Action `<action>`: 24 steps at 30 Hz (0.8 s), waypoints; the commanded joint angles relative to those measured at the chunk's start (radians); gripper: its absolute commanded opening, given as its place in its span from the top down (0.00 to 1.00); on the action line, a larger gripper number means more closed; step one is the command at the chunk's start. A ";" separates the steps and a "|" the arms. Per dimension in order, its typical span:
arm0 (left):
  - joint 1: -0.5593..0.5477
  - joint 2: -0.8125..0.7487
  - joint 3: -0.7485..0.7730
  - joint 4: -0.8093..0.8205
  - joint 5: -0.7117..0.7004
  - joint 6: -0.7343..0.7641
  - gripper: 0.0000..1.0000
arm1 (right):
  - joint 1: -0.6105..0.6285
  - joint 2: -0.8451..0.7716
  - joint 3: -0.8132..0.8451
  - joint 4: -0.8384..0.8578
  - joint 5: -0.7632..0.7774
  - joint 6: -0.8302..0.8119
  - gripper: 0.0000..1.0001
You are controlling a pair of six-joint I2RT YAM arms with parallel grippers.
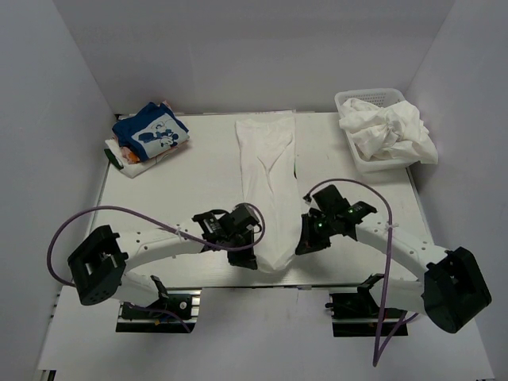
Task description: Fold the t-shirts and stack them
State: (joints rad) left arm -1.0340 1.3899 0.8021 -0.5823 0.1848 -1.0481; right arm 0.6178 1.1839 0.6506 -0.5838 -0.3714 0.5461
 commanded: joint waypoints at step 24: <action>0.400 0.481 0.790 -0.108 -0.340 0.352 1.00 | -0.185 0.583 0.817 0.029 0.299 -0.140 1.00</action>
State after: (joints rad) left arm -0.6621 1.8427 1.5185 -0.7078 -0.1772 -0.7757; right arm 0.4541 1.7275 1.3987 -0.5659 -0.0780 0.4385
